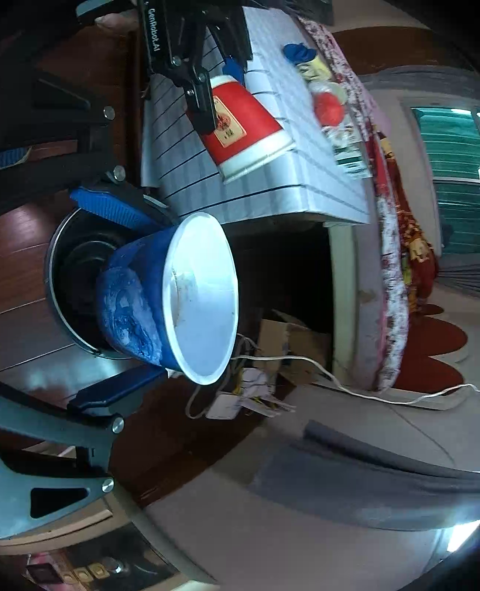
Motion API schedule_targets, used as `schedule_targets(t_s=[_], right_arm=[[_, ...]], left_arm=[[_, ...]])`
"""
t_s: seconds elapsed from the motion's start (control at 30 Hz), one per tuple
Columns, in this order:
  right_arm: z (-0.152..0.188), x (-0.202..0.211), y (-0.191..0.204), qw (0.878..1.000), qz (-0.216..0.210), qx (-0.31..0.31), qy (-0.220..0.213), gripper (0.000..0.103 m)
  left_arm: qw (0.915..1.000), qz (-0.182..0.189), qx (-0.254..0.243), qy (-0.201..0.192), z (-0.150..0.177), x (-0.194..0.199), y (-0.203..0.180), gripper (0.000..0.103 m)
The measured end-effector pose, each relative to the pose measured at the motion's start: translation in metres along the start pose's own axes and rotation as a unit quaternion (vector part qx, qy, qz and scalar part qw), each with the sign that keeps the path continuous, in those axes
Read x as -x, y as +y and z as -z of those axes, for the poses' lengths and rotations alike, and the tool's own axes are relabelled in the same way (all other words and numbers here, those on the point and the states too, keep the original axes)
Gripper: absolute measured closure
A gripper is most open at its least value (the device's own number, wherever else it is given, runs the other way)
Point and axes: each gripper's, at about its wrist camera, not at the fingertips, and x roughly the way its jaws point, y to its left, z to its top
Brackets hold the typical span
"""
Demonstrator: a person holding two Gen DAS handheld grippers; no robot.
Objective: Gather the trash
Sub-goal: 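Carry the red cup and blue bowl to the black bin and release both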
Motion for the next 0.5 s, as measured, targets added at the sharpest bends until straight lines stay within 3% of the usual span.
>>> schedule_targets(t_s=[0.23,0.3,0.4,0.5], right_arm=[[0.02,-0.046,-0.009,0.998,-0.032,0.008,0.049,0.028],[0.024,-0.062,-0.013,0.997,-0.047,0.004,0.067,0.028],[0.029,-0.085,-0.023,0.994,-0.049,-0.015,0.098,0.019],[0.034,-0.098,-0.037,0.99,-0.039,-0.055,0.122,0.016]], left_arm=[[0.9984,0.024,0.0,0.051,0.012,-0.04,-0.012,0.042],[0.9958,0.053,0.008,0.075,0.017,-0.053,-0.014,0.039],[0.9937,0.058,0.045,0.085,0.023,-0.061,-0.007,0.01],[0.9933,0.025,0.08,0.079,0.027,-0.055,0.007,0.007]])
